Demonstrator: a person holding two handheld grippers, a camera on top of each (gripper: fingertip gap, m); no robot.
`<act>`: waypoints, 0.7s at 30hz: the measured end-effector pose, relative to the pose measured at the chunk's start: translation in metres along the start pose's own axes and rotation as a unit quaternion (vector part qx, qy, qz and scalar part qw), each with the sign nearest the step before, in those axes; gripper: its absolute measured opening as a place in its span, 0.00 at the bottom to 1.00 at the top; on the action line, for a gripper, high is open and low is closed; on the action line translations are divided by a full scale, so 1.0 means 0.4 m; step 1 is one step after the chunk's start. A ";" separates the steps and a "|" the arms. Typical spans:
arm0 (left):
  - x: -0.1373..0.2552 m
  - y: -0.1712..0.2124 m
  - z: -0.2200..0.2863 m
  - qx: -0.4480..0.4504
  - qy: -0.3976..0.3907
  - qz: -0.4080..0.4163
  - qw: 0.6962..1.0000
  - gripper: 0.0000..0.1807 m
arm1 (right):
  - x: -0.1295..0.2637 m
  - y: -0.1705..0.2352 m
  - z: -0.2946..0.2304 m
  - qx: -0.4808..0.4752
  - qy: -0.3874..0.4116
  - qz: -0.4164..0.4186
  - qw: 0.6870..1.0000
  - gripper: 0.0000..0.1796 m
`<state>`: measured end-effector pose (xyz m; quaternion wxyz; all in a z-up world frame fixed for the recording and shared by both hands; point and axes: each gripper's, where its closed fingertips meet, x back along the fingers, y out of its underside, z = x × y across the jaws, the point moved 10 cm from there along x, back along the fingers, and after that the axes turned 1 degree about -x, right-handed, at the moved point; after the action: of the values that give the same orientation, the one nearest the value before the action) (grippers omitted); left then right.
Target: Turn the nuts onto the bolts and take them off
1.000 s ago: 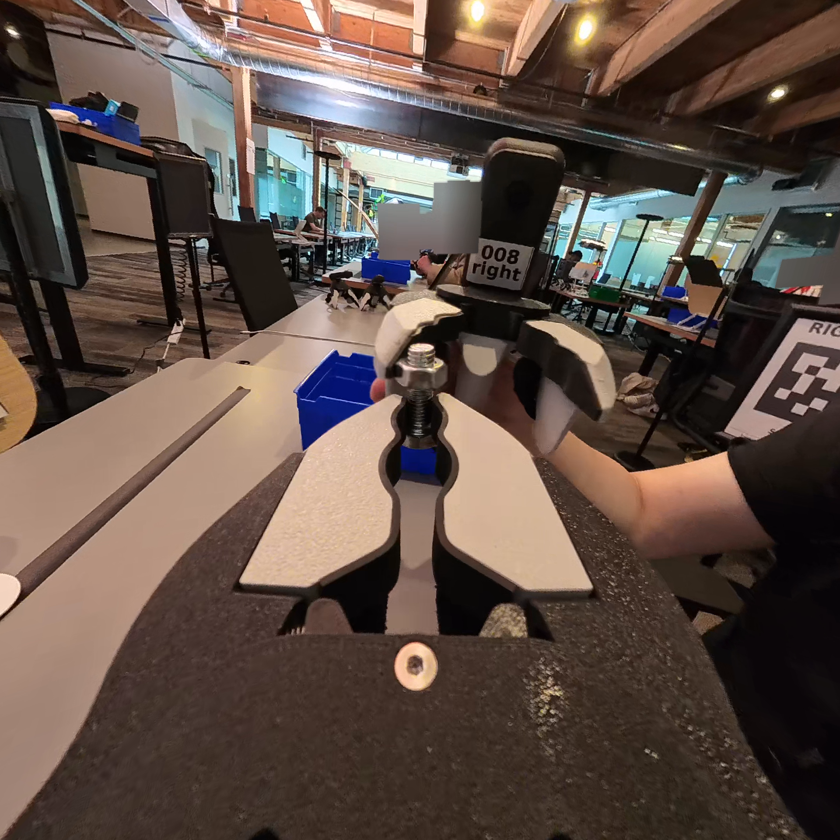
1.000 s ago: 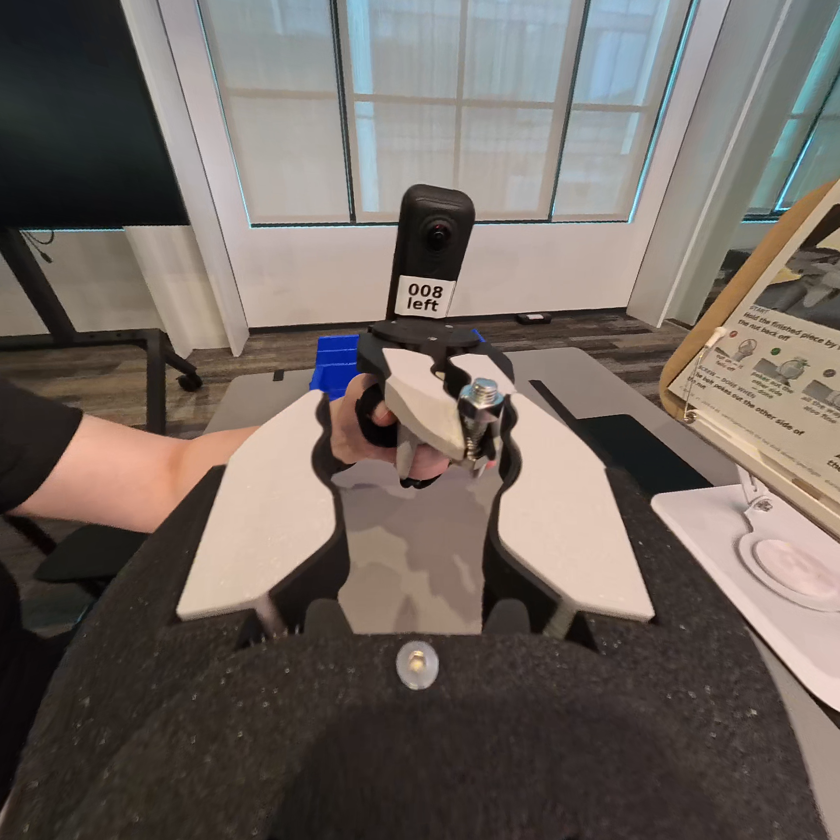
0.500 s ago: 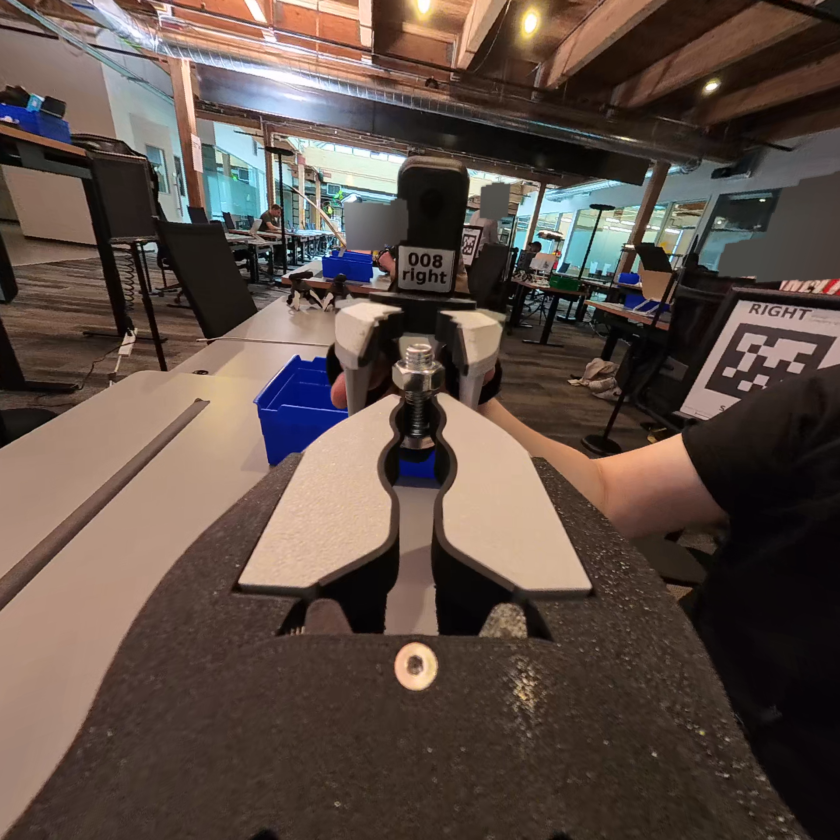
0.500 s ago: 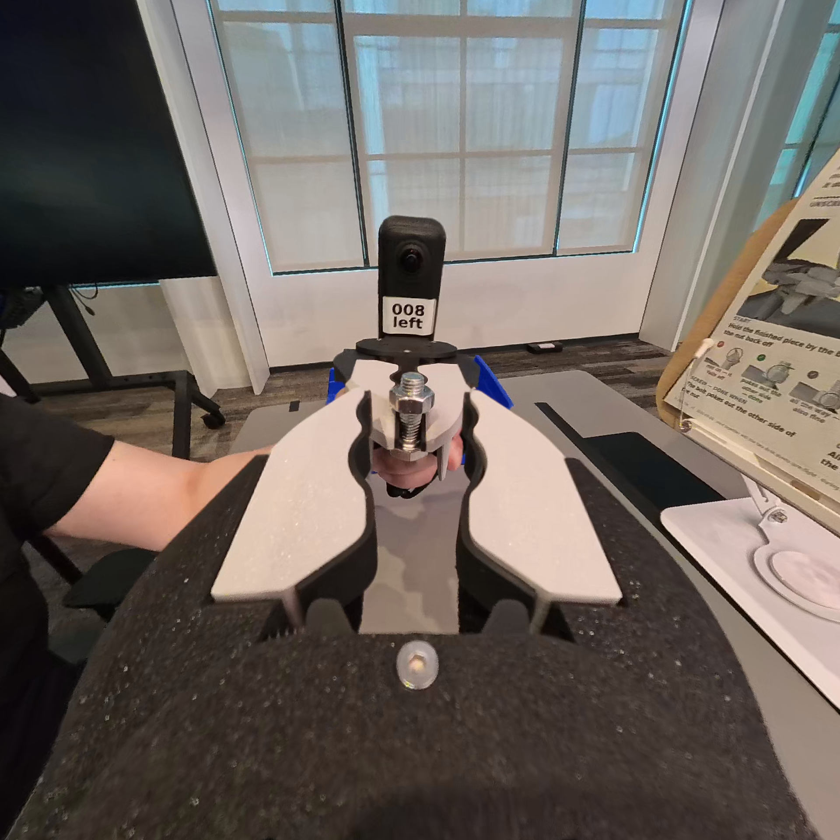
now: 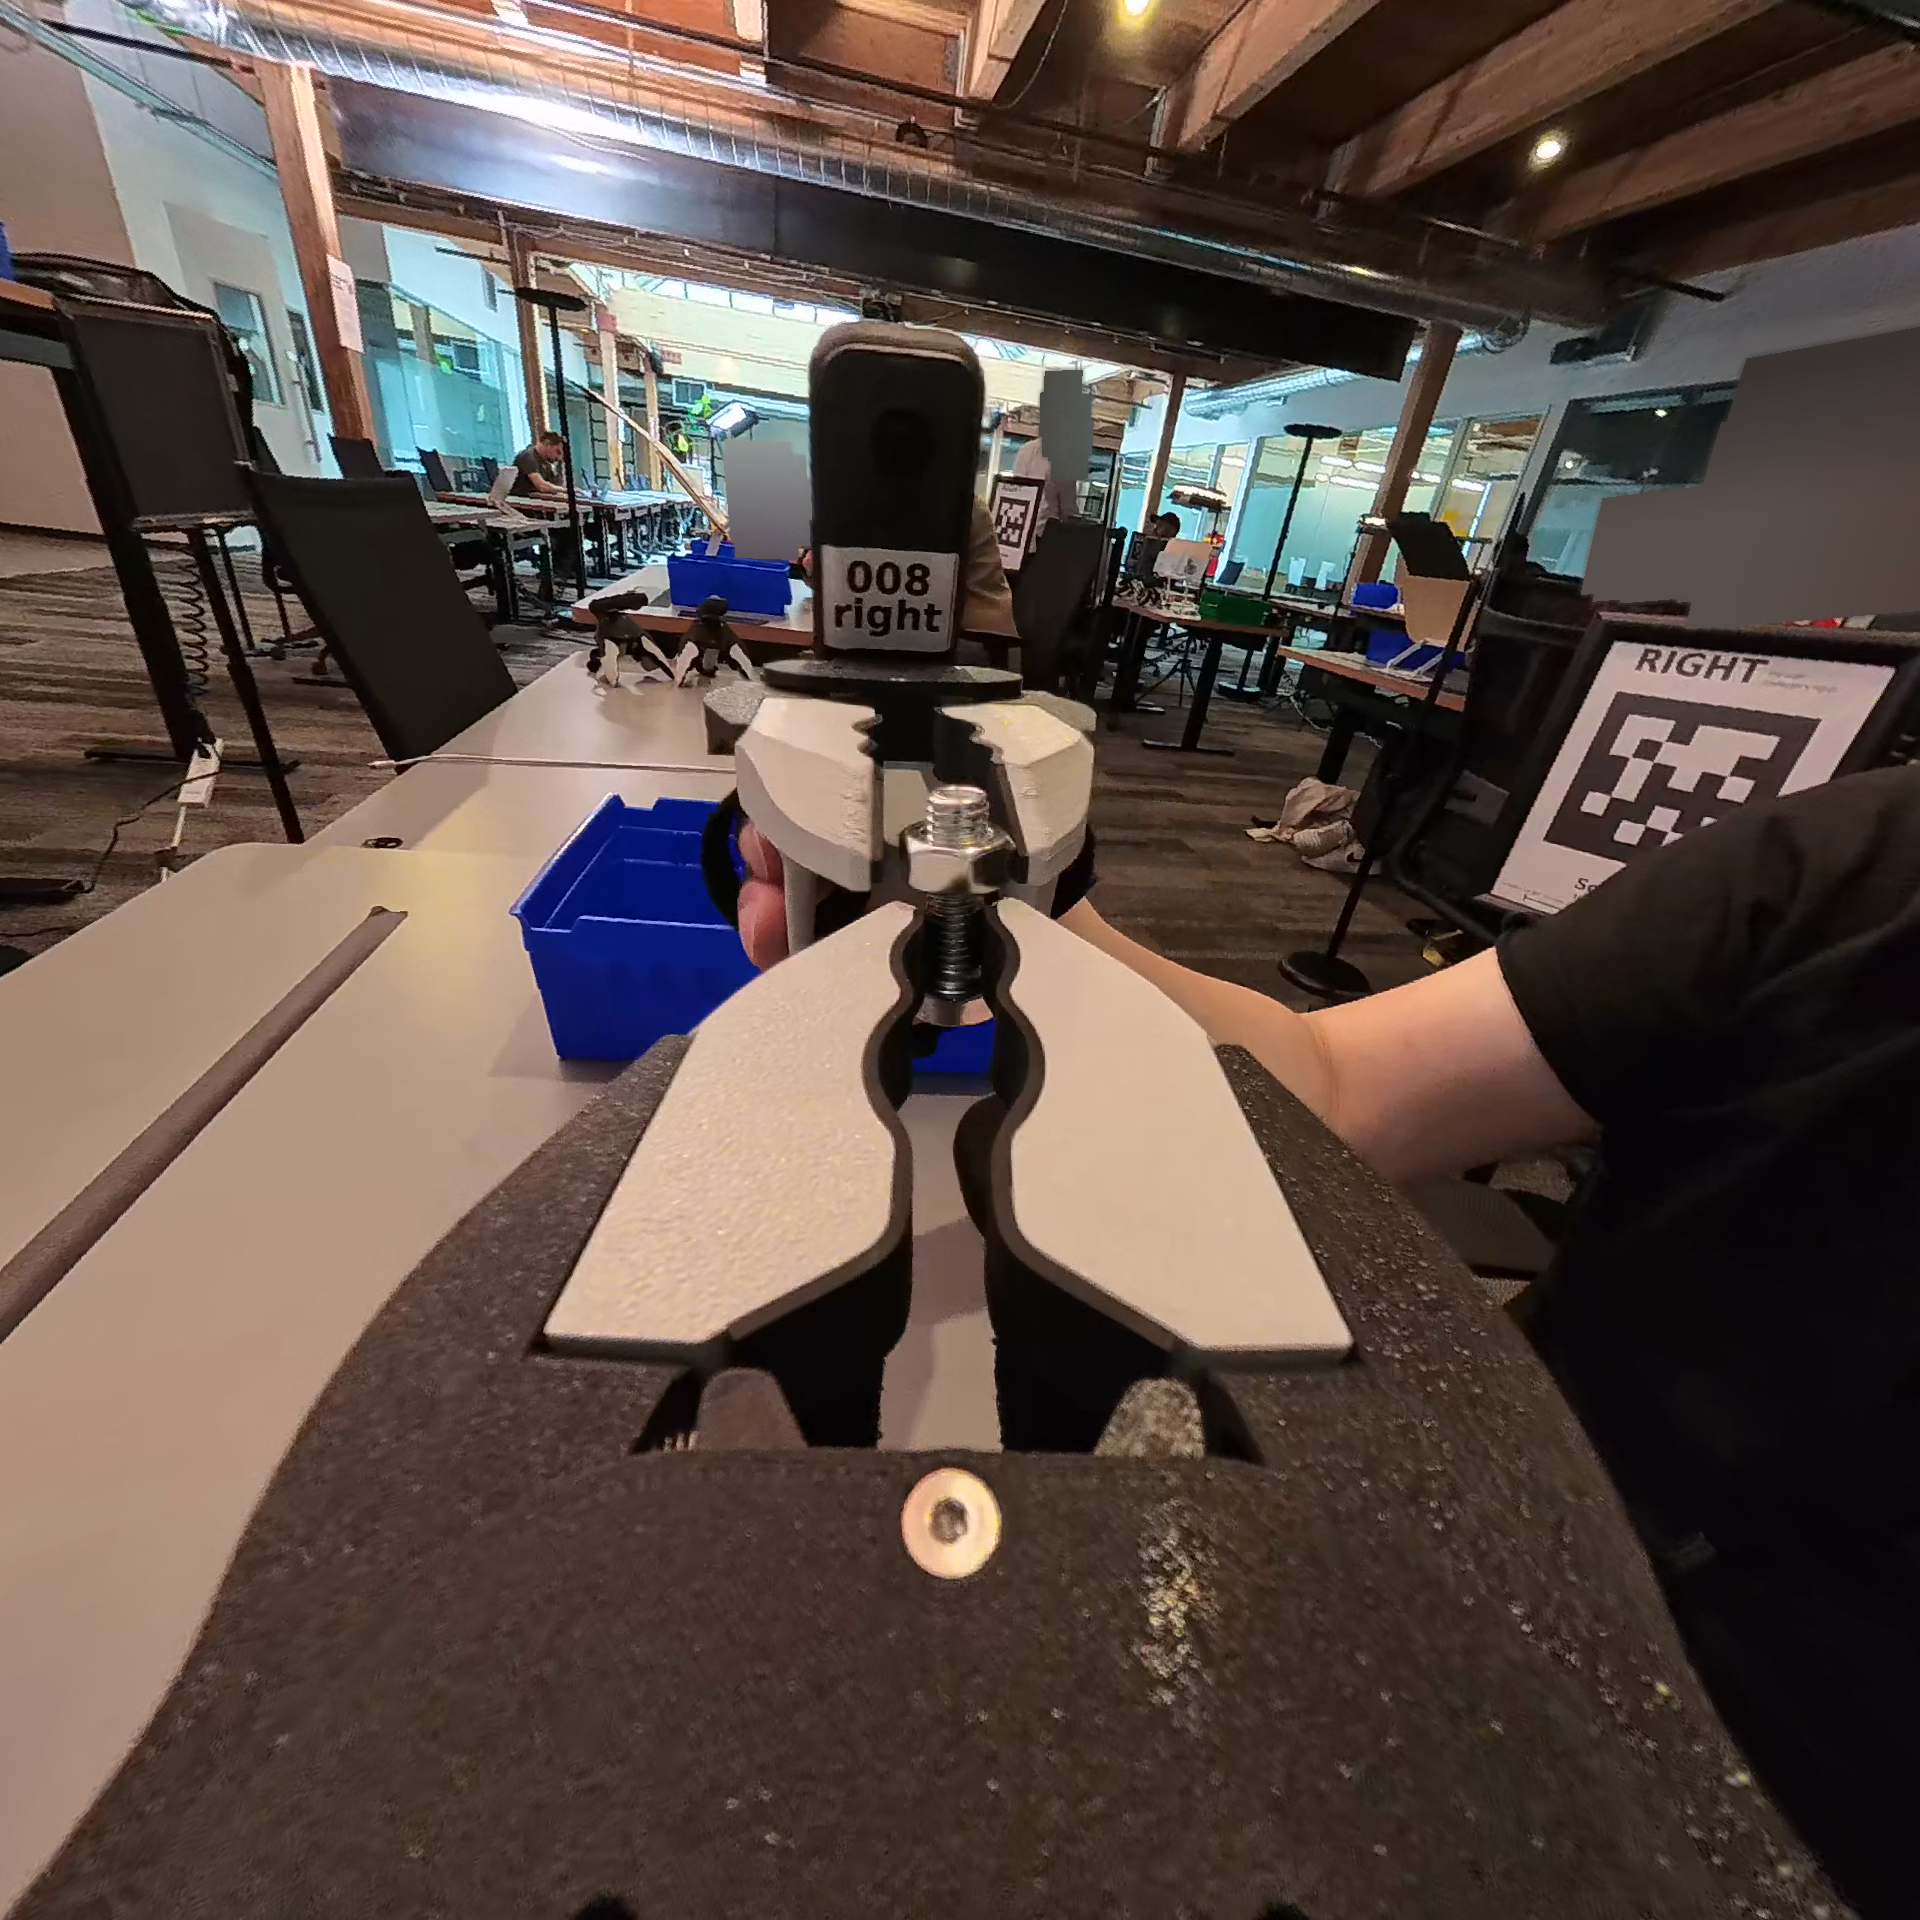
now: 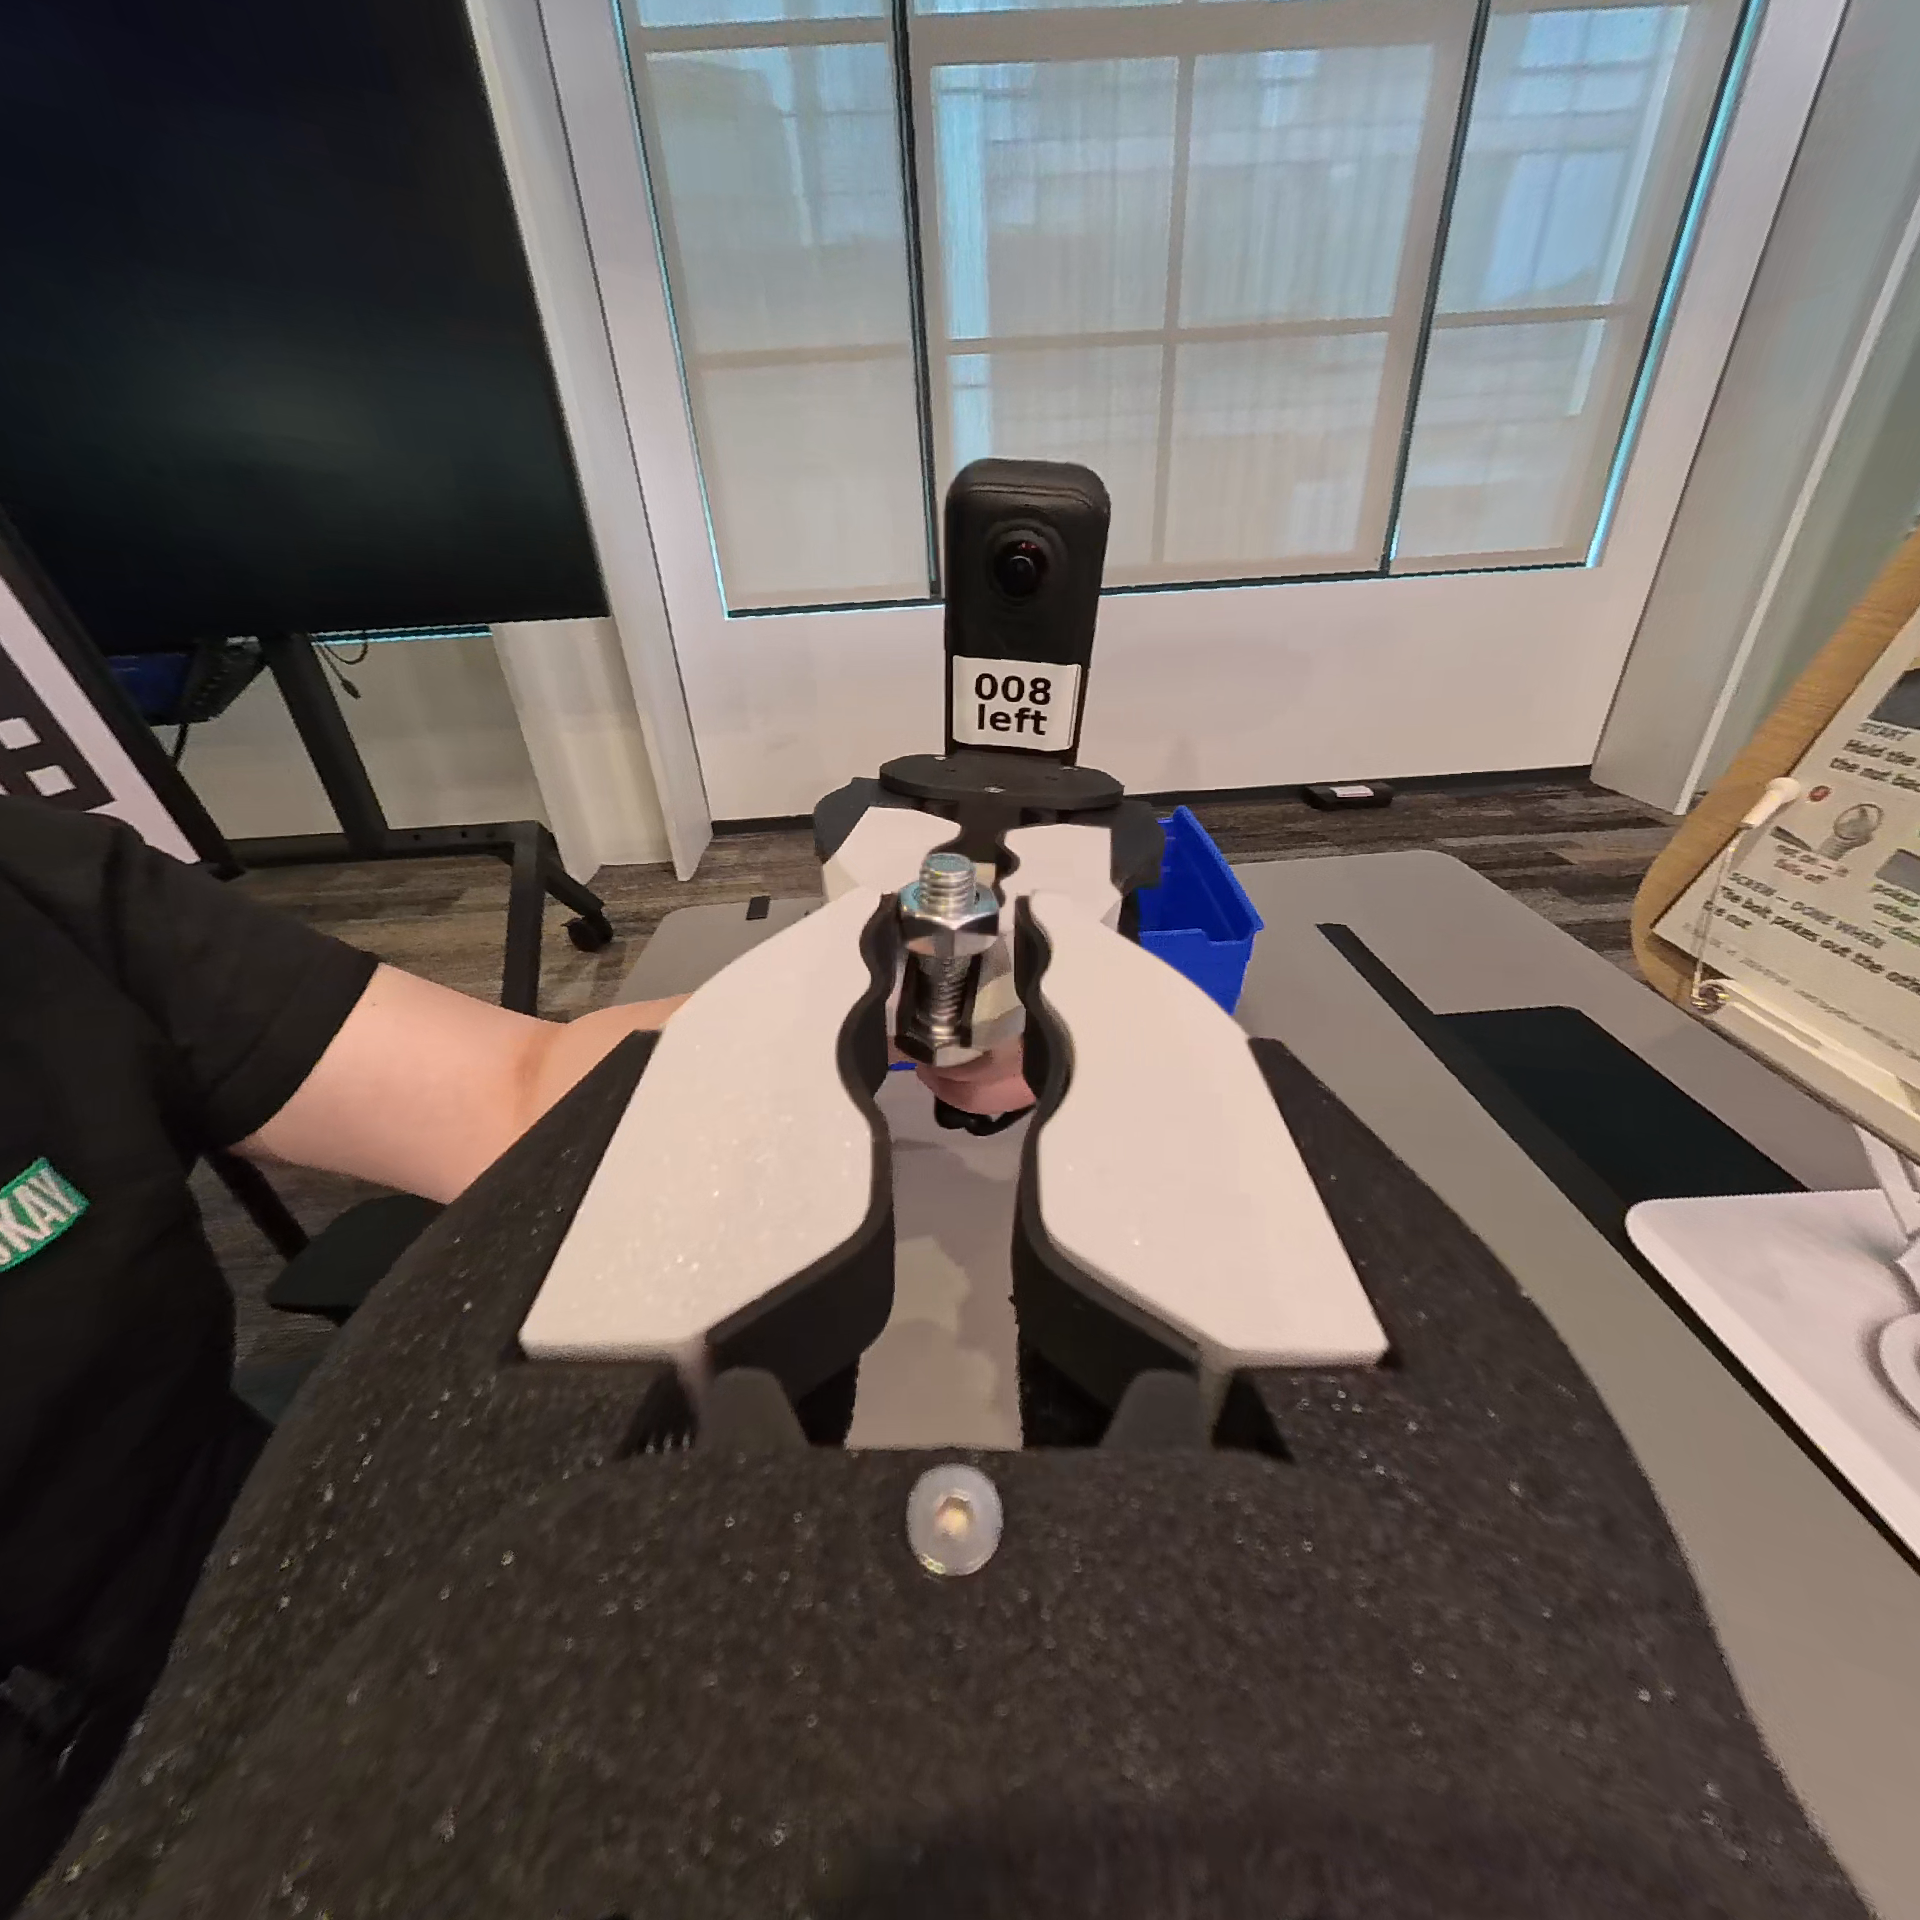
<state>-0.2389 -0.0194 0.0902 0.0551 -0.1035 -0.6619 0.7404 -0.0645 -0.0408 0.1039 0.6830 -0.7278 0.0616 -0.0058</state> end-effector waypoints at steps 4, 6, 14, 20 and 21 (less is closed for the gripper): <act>-0.001 0.000 0.001 -0.001 0.002 0.001 1.000 0.05 | -0.002 0.001 -0.002 -0.001 -0.010 0.000 1.000 0.10; -0.001 0.001 0.003 -0.003 0.009 0.000 1.000 0.05 | -0.003 0.001 -0.003 -0.002 -0.014 0.000 1.000 0.10; -0.007 0.007 0.006 -0.017 -0.008 -0.008 1.000 0.14 | -0.002 0.007 0.002 0.003 -0.011 -0.006 1.000 0.09; -0.006 0.019 -0.003 -0.030 -0.037 -0.036 0.998 0.22 | 0.008 0.015 0.017 -0.006 -0.001 0.001 1.000 0.09; -0.001 0.024 -0.008 -0.034 -0.047 -0.049 0.997 0.24 | 0.012 0.015 0.020 -0.006 0.002 0.001 1.000 0.09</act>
<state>-0.2371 -0.0176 0.0804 0.0564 -0.0375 -0.6926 0.7182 -0.0594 -0.0339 0.0969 0.6786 -0.7317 0.0641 -0.0060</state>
